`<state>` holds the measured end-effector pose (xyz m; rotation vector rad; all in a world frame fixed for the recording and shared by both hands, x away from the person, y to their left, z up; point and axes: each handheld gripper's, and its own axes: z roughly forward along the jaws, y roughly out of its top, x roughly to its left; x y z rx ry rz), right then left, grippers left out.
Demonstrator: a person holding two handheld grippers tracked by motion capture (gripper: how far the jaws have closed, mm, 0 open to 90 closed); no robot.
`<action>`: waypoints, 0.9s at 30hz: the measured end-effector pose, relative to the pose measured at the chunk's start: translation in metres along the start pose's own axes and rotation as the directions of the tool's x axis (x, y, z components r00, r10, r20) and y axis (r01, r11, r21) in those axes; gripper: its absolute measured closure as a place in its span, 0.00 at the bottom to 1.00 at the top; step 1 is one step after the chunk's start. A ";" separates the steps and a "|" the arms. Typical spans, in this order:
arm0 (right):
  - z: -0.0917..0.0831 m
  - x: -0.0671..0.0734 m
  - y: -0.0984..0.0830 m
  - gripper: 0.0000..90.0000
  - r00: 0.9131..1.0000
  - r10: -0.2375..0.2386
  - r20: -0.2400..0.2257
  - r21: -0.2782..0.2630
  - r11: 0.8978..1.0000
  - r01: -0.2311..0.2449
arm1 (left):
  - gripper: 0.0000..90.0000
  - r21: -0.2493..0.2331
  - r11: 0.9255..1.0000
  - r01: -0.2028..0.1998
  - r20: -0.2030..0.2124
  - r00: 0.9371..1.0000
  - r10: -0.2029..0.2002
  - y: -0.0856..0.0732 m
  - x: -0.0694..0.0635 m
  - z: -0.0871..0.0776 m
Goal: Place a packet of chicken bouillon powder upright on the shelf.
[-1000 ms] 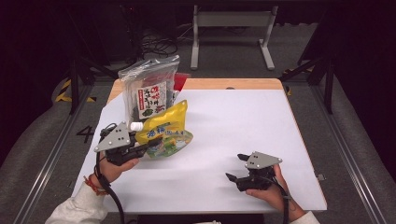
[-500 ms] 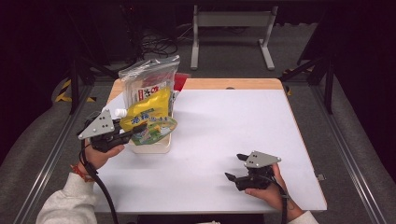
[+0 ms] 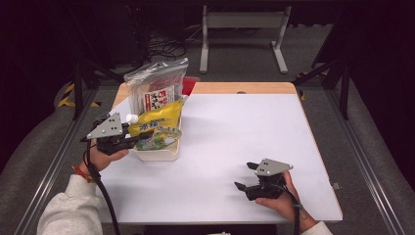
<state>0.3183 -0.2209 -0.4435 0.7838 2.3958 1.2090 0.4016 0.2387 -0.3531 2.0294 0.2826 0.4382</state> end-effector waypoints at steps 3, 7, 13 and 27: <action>0.000 0.000 0.000 0.23 1.000 -0.001 0.000 0.000 1.000 0.001 | 0.89 0.019 1.000 0.011 0.005 1.000 -0.011 -0.004 0.003 0.001; 0.001 0.001 0.001 0.23 1.000 -0.001 -0.001 0.000 1.000 0.001 | 0.89 0.050 0.999 0.021 0.001 1.000 -0.021 -0.011 0.006 0.004; 0.000 0.002 0.002 0.23 1.000 -0.010 -0.003 -0.004 1.000 0.010 | 0.89 0.077 0.996 0.050 -0.014 0.999 -0.049 -0.019 0.003 0.011; -0.002 0.003 0.003 0.23 1.000 -0.022 -0.002 -0.008 1.000 0.022 | 0.89 0.063 0.984 0.165 -0.042 0.986 -0.163 -0.044 0.006 0.014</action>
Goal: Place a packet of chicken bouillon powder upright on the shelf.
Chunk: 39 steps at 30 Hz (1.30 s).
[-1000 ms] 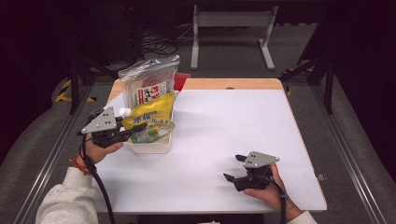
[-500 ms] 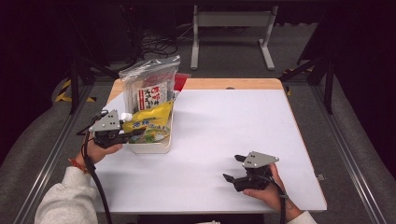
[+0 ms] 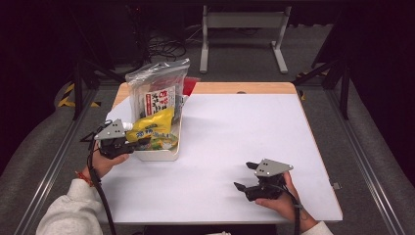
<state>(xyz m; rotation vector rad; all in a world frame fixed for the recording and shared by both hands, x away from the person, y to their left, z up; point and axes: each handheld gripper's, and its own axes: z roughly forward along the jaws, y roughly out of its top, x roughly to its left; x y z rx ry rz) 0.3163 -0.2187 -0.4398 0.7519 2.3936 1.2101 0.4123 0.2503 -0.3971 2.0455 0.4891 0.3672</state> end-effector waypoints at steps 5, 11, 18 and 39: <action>0.000 0.000 0.001 0.23 1.000 -0.006 0.000 0.001 1.000 0.006 | 0.89 -0.008 1.000 0.011 -0.015 1.000 -0.011 -0.002 0.000 0.000; 0.001 0.000 0.001 0.23 1.000 -0.009 0.001 0.000 1.000 0.009 | 0.89 -0.025 0.999 0.045 -0.039 0.998 -0.046 -0.006 -0.001 0.001; 0.000 0.000 0.001 0.23 1.000 -0.011 0.005 -0.001 1.000 0.011 | 0.84 -0.041 0.998 0.057 -0.084 0.995 -0.060 -0.008 -0.007 0.001; -0.004 -0.003 0.001 0.23 1.000 -0.010 0.018 -0.011 1.000 0.010 | 0.59 -0.122 0.988 0.093 -0.191 0.975 -0.115 -0.018 -0.026 -0.023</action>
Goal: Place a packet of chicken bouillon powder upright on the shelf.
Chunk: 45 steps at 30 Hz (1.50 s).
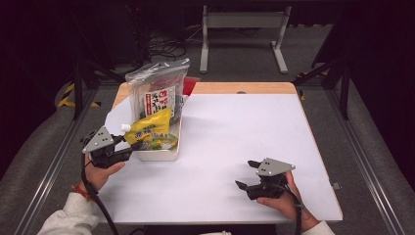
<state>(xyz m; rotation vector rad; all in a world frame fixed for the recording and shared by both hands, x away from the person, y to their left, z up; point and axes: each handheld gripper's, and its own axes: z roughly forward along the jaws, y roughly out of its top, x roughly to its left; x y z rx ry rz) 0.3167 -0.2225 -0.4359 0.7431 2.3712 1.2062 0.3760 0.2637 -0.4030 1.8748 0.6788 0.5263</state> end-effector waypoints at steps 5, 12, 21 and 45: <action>-0.002 -0.002 0.001 0.23 1.000 0.001 0.005 -0.006 1.000 -0.001 | 0.44 0.007 1.000 0.002 -0.068 0.998 -0.001 -0.003 -0.012 -0.005; -0.006 -0.006 0.001 0.23 1.000 0.000 0.022 -0.015 1.000 0.000 | 0.25 0.016 1.000 0.025 -0.142 0.990 -0.023 -0.010 -0.030 -0.008; -0.010 -0.010 0.002 0.23 0.999 0.001 0.040 -0.020 1.000 0.000 | 0.13 0.070 0.997 0.038 -0.127 0.991 -0.029 -0.018 -0.050 -0.007; -0.022 -0.013 0.002 0.20 0.994 -0.032 0.102 -0.010 0.999 0.033 | 0.14 0.089 0.996 -0.020 0.060 0.998 0.015 -0.022 -0.091 0.013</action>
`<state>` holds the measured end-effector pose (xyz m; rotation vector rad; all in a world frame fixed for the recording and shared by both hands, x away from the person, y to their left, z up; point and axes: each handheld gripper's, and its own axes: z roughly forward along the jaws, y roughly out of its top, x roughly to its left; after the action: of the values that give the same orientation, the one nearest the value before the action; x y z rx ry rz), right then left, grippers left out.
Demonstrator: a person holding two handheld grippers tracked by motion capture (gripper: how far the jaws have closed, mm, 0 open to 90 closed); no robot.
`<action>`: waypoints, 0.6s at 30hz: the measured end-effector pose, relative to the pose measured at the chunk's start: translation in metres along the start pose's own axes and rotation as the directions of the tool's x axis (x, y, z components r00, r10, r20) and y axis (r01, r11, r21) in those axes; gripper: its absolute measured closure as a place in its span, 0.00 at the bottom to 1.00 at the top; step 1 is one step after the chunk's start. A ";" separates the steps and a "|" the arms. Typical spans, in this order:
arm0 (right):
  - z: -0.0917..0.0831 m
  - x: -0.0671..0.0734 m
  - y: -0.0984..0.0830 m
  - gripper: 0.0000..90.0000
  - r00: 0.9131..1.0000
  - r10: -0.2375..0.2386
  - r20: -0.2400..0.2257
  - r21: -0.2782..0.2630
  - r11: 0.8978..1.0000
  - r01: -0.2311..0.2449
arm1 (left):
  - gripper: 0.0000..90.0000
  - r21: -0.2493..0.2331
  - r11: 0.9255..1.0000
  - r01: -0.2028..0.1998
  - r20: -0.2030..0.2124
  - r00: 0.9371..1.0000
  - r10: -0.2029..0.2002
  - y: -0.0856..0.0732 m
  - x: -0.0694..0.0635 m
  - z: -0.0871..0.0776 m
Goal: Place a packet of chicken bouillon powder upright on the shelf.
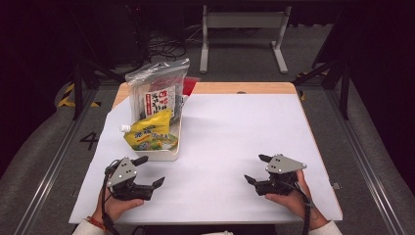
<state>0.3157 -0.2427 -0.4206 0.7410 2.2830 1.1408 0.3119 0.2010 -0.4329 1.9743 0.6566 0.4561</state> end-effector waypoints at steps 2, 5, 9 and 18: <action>-0.001 -0.001 -0.001 0.19 1.000 -0.006 0.009 0.006 1.000 0.006 | 0.14 0.013 1.000 -0.009 0.019 1.000 0.009 0.000 -0.003 0.005; -0.004 -0.003 -0.006 0.18 1.000 0.006 0.016 0.013 1.000 -0.007 | 0.14 0.028 0.999 -0.026 0.042 0.999 0.025 0.001 -0.007 0.012; -0.008 -0.005 -0.012 0.15 1.000 0.010 0.029 0.027 1.000 -0.011 | 0.14 0.057 0.997 -0.048 0.061 0.997 0.045 0.001 -0.012 0.021; -0.010 -0.006 -0.022 0.10 0.999 0.013 0.045 0.058 0.998 -0.016 | 0.12 0.101 0.992 -0.080 0.092 0.993 0.071 -0.002 -0.017 0.031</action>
<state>0.3082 -0.2638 -0.4324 0.7988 2.2857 1.0572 0.3153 0.1701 -0.4491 2.1109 0.5616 0.3848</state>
